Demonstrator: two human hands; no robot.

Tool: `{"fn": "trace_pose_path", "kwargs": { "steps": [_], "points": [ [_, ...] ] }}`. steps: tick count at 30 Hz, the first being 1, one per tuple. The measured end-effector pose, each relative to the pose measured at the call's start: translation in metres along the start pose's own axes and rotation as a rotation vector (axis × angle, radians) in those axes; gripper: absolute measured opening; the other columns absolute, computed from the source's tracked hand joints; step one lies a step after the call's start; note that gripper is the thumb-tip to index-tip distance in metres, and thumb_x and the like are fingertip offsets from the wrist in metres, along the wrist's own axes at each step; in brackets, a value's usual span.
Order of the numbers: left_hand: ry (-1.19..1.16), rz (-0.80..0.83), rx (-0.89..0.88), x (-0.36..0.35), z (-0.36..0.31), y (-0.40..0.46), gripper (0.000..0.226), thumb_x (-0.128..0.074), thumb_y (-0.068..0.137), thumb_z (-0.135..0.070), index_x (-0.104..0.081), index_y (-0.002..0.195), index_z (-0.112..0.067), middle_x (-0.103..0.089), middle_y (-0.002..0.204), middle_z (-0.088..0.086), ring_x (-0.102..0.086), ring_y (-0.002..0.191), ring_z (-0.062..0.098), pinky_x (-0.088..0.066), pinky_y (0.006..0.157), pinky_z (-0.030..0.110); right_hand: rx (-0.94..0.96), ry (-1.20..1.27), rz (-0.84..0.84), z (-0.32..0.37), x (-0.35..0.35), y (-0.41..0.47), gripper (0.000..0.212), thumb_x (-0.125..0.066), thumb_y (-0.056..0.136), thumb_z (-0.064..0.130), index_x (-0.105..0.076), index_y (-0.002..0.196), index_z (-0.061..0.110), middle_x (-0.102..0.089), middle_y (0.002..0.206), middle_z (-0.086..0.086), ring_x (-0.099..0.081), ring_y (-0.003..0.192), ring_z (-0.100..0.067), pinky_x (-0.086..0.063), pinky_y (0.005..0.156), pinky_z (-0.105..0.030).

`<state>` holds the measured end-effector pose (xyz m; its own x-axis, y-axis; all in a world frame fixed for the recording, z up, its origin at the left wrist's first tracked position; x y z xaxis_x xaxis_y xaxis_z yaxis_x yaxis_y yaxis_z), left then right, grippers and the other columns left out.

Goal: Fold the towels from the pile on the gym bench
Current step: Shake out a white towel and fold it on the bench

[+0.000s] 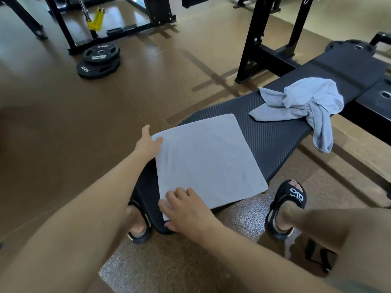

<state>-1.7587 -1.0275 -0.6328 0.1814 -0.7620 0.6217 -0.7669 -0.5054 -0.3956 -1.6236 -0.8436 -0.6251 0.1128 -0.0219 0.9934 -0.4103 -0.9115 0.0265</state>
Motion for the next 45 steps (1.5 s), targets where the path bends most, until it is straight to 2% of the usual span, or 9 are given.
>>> {"fn": "trace_pose_path", "kwargs": {
  "steps": [5, 11, 17, 22, 25, 32, 35, 39, 45],
  "points": [
    [0.096, -0.135, -0.076, 0.008, -0.010, 0.010, 0.054, -0.050, 0.092, -0.008, -0.042, 0.142, -0.029, -0.056, 0.122, 0.008, -0.059, 0.099, 0.027, -0.049, 0.078, 0.038, 0.045, -0.084, 0.044, 0.006, -0.001, 0.002, 0.050, -0.066, 0.088, 0.031, -0.051, 0.134, 0.017, -0.060, 0.113, -0.011, -0.061, 0.086, -0.030, -0.045, 0.061, -0.036],
    [0.123, -0.173, -0.155, 0.021, -0.017, 0.007, 0.041, -0.041, 0.089, -0.003, -0.042, 0.118, -0.032, -0.056, 0.103, 0.008, -0.055, 0.081, 0.025, -0.049, 0.069, 0.039, 0.011, -0.137, 0.124, 0.019, 0.015, 0.007, 0.042, -0.064, 0.089, 0.027, -0.057, 0.130, 0.021, -0.061, 0.110, -0.013, -0.067, 0.082, -0.041, -0.055, 0.064, -0.042],
    [0.157, -0.164, -0.239, 0.033, -0.050, 0.001, 0.018, -0.045, 0.096, -0.008, -0.060, 0.103, -0.017, -0.060, 0.104, 0.009, -0.050, 0.076, 0.019, -0.043, 0.063, 0.030, -0.119, 0.233, 0.003, -0.008, 0.039, -0.006, 0.034, -0.075, 0.071, 0.025, -0.053, 0.097, 0.020, -0.056, 0.079, 0.000, -0.054, 0.054, -0.020, -0.021, 0.047, -0.031],
    [0.141, -0.119, -0.353, 0.025, -0.114, -0.002, 0.021, -0.050, 0.098, -0.019, -0.070, 0.100, -0.013, -0.069, 0.097, 0.003, -0.065, 0.086, 0.017, -0.050, 0.069, 0.027, -0.618, 0.842, -0.195, -0.082, 0.057, -0.059, 0.007, -0.050, 0.093, 0.022, -0.053, 0.098, 0.024, -0.057, 0.081, 0.003, -0.054, 0.067, -0.017, -0.038, 0.058, -0.033],
    [0.003, 0.001, -0.368, 0.003, -0.153, 0.002, 0.032, -0.042, 0.097, -0.008, -0.074, 0.093, -0.007, -0.072, 0.093, 0.015, -0.069, 0.079, 0.020, -0.062, 0.077, 0.037, -0.903, 1.175, -0.340, -0.129, 0.049, -0.105, 0.004, -0.058, 0.091, 0.025, -0.056, 0.089, 0.027, -0.058, 0.071, 0.000, -0.046, 0.058, -0.006, -0.037, 0.056, -0.025],
    [0.479, 0.134, -0.622, -0.067, -0.219, 0.009, 0.014, -0.063, 0.089, -0.015, -0.077, 0.089, -0.017, -0.072, 0.089, -0.005, -0.065, 0.089, 0.013, -0.051, 0.081, 0.028, -1.185, 1.231, -0.346, -0.209, 0.002, -0.161, 0.016, -0.069, 0.092, 0.030, -0.060, 0.079, 0.030, -0.062, 0.075, 0.001, -0.062, 0.066, -0.025, -0.057, 0.064, -0.054],
    [0.569, 0.178, -0.639, -0.095, -0.220, 0.022, 0.016, -0.059, 0.092, -0.014, -0.073, 0.101, -0.015, -0.069, 0.097, -0.001, -0.065, 0.096, 0.022, -0.050, 0.082, 0.031, -1.197, 1.258, -0.254, -0.215, -0.017, -0.164, 0.014, -0.067, 0.094, 0.030, -0.061, 0.082, 0.026, -0.066, 0.081, 0.001, -0.065, 0.074, -0.031, -0.054, 0.060, -0.045],
    [0.664, 0.334, -0.583, -0.131, -0.194, 0.041, 0.054, -0.063, 0.094, -0.022, -0.047, 0.146, -0.017, -0.053, 0.131, 0.004, -0.053, 0.119, 0.023, -0.045, 0.098, 0.035, -1.190, 1.224, -0.126, -0.215, -0.030, -0.166, 0.011, -0.062, 0.097, 0.029, -0.058, 0.087, 0.026, -0.066, 0.091, 0.001, -0.066, 0.077, -0.028, -0.046, 0.053, -0.028],
    [0.620, 0.256, -0.690, -0.146, -0.193, 0.052, 0.020, -0.061, 0.092, -0.032, -0.061, 0.111, -0.025, -0.051, 0.105, -0.005, -0.054, 0.093, 0.015, -0.047, 0.085, 0.033, -1.170, 1.272, -0.120, -0.215, -0.033, -0.165, 0.013, -0.061, 0.096, 0.025, -0.053, 0.099, 0.034, -0.064, 0.092, 0.004, -0.066, 0.078, -0.022, -0.058, 0.066, -0.049]
  ]
}}
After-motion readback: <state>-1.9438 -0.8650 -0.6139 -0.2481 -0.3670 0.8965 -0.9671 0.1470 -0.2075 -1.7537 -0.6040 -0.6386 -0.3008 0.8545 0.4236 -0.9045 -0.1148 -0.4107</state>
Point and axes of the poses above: each hand's wrist, its own y-axis towards the middle knuckle, its own x-axis out of the back of the hand, z = x × y, the point moved 7 cm from there along y, towards the middle knuckle
